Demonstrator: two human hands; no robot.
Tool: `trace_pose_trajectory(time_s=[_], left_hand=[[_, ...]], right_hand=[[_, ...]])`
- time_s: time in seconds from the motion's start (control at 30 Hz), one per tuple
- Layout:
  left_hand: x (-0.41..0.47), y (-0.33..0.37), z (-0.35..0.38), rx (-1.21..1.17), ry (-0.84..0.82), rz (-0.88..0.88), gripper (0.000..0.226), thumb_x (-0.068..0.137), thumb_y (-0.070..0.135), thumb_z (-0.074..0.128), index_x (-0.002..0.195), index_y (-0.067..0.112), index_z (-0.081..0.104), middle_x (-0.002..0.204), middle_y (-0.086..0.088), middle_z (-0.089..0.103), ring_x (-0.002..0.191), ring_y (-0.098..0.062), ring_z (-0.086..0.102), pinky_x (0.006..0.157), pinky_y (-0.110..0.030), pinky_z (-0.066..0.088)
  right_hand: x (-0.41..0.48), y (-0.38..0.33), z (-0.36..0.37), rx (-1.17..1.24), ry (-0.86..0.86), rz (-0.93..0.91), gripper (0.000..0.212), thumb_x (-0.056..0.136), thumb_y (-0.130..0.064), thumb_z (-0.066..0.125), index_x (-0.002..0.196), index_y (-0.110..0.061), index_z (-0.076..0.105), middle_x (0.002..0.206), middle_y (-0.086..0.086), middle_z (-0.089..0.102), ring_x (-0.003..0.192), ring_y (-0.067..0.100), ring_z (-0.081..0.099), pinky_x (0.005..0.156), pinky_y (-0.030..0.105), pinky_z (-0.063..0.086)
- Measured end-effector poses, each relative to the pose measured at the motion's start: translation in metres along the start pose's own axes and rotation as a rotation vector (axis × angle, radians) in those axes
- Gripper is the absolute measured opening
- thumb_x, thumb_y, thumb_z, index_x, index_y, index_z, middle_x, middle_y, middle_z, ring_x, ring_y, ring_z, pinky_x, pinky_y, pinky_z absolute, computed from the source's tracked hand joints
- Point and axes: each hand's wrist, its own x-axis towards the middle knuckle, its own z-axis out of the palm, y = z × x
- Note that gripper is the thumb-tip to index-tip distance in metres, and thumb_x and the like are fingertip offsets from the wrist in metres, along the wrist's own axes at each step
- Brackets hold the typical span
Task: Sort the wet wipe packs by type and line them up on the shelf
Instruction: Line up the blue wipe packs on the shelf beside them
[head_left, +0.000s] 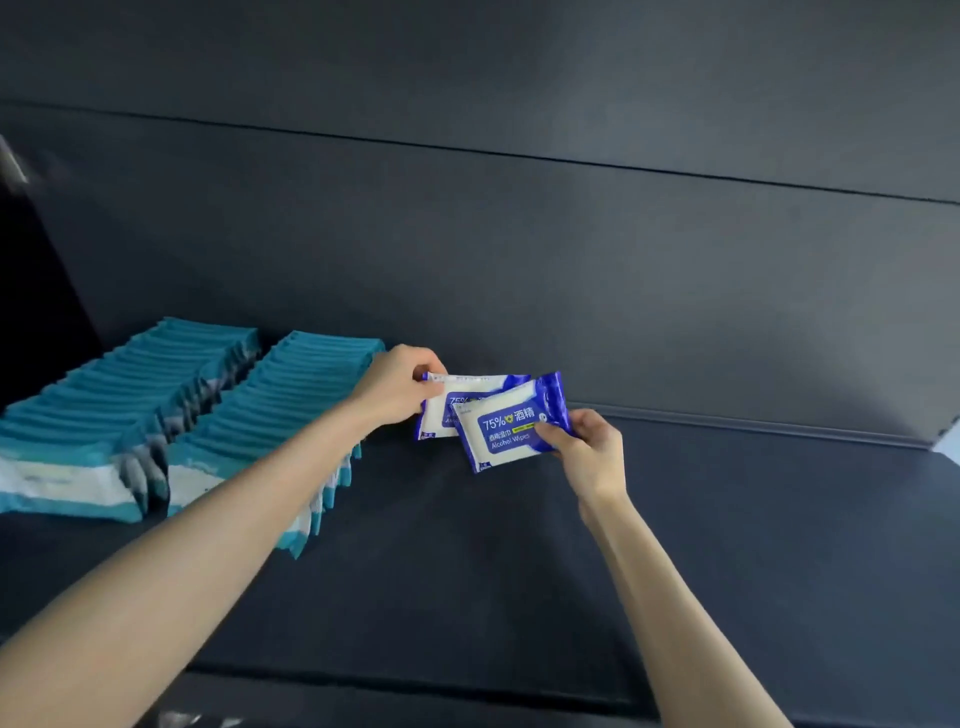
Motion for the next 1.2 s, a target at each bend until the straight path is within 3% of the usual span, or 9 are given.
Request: trace_pose_trajectory(time_s=[0.1, 0.27, 0.4, 0.5, 0.63, 0.73, 0.9, 1.03, 1.2], left_hand=[[0.032, -0.006, 0.001, 0.001, -0.078, -0.04, 0.009, 0.089, 0.002, 0.057, 0.093, 0.005, 0.065, 0.086, -0.013, 0.064, 0.079, -0.026, 0.064, 0.073, -0.041, 0.058], [0.069, -0.014, 0.0, 0.087, -0.195, -0.051, 0.014, 0.091, 0.014, 0.057, 0.096, 0.004, 0.065, 0.099, -0.014, 0.068, 0.091, -0.027, 0.066, 0.082, -0.039, 0.056], [0.078, -0.014, -0.006, 0.228, -0.271, 0.0, 0.032, 0.076, 0.034, 0.076, 0.096, 0.011, 0.065, 0.089, -0.002, 0.066, 0.08, -0.017, 0.059, 0.069, -0.027, 0.045], [0.082, -0.018, -0.004, 0.288, -0.259, 0.055, 0.034, 0.068, 0.027, 0.083, 0.092, 0.012, 0.063, 0.086, -0.003, 0.066, 0.073, -0.015, 0.054, 0.06, -0.027, 0.04], [0.087, -0.023, -0.004, 0.385, -0.219, 0.149, 0.03, 0.069, 0.022, 0.082, 0.09, 0.016, 0.061, 0.084, 0.001, 0.059, 0.077, -0.018, 0.055, 0.059, -0.028, 0.036], [0.09, -0.024, -0.006, 0.476, -0.206, 0.232, 0.027, 0.074, 0.02, 0.078, 0.097, 0.013, 0.064, 0.09, 0.004, 0.051, 0.085, -0.016, 0.048, 0.069, -0.027, 0.035], [0.099, -0.033, -0.012, 0.392, -0.216, 0.238, 0.025, 0.07, 0.018, 0.081, 0.091, 0.013, 0.068, 0.088, 0.0, 0.062, 0.081, -0.019, 0.058, 0.068, -0.031, 0.043], [0.103, -0.038, -0.012, 0.33, -0.231, 0.225, 0.025, 0.068, 0.017, 0.082, 0.088, 0.013, 0.068, 0.087, -0.002, 0.066, 0.079, -0.017, 0.06, 0.073, -0.035, 0.051], [0.104, -0.038, -0.015, 0.241, -0.218, 0.197, 0.029, 0.067, 0.013, 0.084, 0.09, 0.009, 0.067, 0.085, -0.002, 0.066, 0.078, -0.016, 0.06, 0.07, -0.029, 0.049]], right_hand=[[0.032, 0.009, 0.008, -0.071, -0.009, -0.001, 0.013, 0.082, -0.007, 0.069, 0.082, -0.014, 0.059, 0.088, 0.007, 0.071, 0.088, 0.028, 0.068, 0.084, 0.044, 0.055], [0.06, 0.02, 0.026, -0.127, -0.066, -0.024, 0.022, 0.082, -0.002, 0.068, 0.089, -0.02, 0.058, 0.094, 0.004, 0.07, 0.089, 0.023, 0.068, 0.079, 0.041, 0.058], [0.074, 0.025, 0.038, -0.218, -0.058, -0.015, 0.015, 0.08, -0.008, 0.071, 0.086, -0.018, 0.062, 0.089, 0.001, 0.071, 0.085, 0.022, 0.068, 0.081, 0.042, 0.056], [0.077, 0.026, 0.048, -0.295, -0.044, -0.043, 0.018, 0.079, -0.011, 0.073, 0.094, -0.011, 0.064, 0.093, 0.002, 0.069, 0.085, 0.019, 0.065, 0.074, 0.027, 0.051], [0.083, 0.028, 0.061, -0.43, 0.006, -0.119, 0.025, 0.075, -0.018, 0.077, 0.095, -0.009, 0.065, 0.106, 0.001, 0.053, 0.099, 0.023, 0.057, 0.089, 0.034, 0.047], [0.085, 0.026, 0.067, -0.471, 0.028, -0.133, 0.029, 0.075, -0.021, 0.078, 0.092, -0.013, 0.057, 0.104, 0.0, 0.054, 0.098, 0.022, 0.056, 0.087, 0.036, 0.047], [0.087, 0.024, 0.069, -0.465, 0.088, -0.156, 0.048, 0.071, -0.023, 0.081, 0.106, -0.017, 0.048, 0.103, -0.002, 0.06, 0.102, 0.018, 0.049, 0.087, 0.035, 0.046], [0.091, 0.023, 0.071, -0.582, 0.066, -0.182, 0.043, 0.075, -0.028, 0.079, 0.107, -0.011, 0.056, 0.108, 0.001, 0.052, 0.101, 0.014, 0.04, 0.09, 0.032, 0.043], [0.088, 0.018, 0.077, -0.408, 0.003, -0.129, 0.032, 0.08, -0.018, 0.075, 0.098, -0.013, 0.05, 0.102, 0.001, 0.063, 0.094, 0.016, 0.061, 0.08, 0.034, 0.054]])
